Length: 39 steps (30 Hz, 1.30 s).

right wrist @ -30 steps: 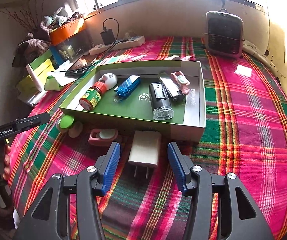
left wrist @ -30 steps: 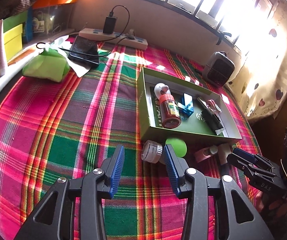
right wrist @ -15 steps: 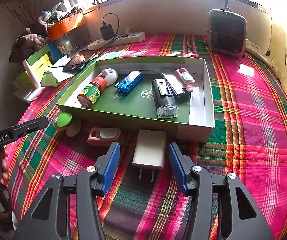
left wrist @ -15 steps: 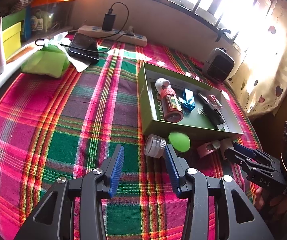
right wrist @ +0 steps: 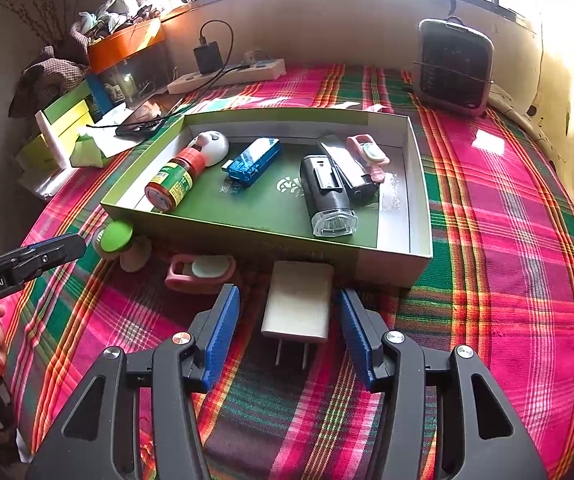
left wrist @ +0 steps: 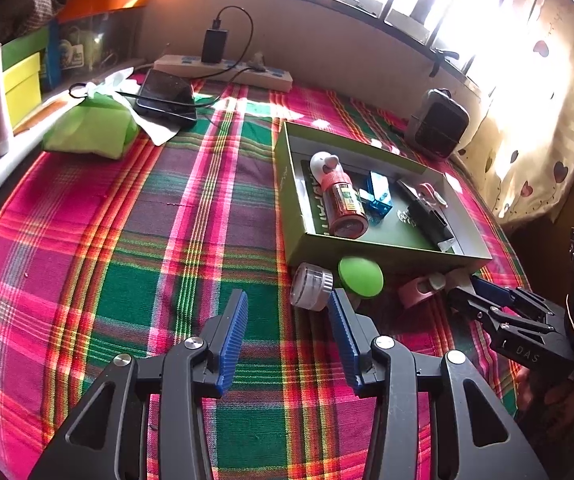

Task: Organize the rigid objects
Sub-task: 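Grasp the white charger with the right tool while the left tool approaches the white cap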

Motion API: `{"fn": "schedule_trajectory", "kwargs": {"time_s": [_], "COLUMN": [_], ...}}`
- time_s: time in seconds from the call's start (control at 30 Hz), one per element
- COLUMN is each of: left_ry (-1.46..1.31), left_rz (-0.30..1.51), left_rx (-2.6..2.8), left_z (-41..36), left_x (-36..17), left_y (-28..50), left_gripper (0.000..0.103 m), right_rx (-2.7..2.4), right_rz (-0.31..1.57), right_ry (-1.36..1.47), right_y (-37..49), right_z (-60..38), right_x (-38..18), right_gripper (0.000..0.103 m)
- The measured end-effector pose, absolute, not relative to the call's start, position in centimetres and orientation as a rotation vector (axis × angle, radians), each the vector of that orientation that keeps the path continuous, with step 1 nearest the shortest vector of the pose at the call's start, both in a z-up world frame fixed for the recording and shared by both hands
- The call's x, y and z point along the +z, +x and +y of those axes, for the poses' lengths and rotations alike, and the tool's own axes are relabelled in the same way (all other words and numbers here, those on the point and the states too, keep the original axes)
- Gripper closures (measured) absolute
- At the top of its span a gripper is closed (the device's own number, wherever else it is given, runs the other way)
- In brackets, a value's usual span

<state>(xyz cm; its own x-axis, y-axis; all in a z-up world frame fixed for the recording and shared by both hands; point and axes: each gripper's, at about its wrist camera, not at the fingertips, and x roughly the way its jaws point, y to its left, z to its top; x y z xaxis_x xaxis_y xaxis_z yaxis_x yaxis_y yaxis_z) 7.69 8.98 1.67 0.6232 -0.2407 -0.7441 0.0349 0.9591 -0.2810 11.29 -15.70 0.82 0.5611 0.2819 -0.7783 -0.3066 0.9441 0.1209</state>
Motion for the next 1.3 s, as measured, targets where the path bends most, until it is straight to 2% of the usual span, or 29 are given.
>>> {"fn": "schedule_trajectory", "kwargs": {"time_s": [0.73, 0.8, 0.93, 1.3], "left_ry": [-0.183, -0.187, -0.190, -0.153], "left_rz": [0.879, 0.880, 0.883, 0.900], "left_rx": [-0.186, -0.195, -0.209, -0.185], "left_z": [7.8, 7.7, 7.6, 7.2], "left_x": [1.5, 1.5, 1.4, 1.0], "left_y": [7.8, 7.8, 7.8, 8.5], "left_gripper": [0.061, 0.061, 0.061, 0.059], "right_rx": [0.262, 0.262, 0.248, 0.245], "right_rz": [0.914, 0.911, 0.908, 0.906], "right_ry": [-0.080, -0.078, -0.085, -0.073], "right_y": [11.8, 11.8, 11.7, 11.2], "right_z": [-16.1, -16.1, -16.3, -17.1], "right_x": [0.2, 0.2, 0.3, 0.3], "right_gripper": [0.051, 0.054, 0.068, 0.068]}}
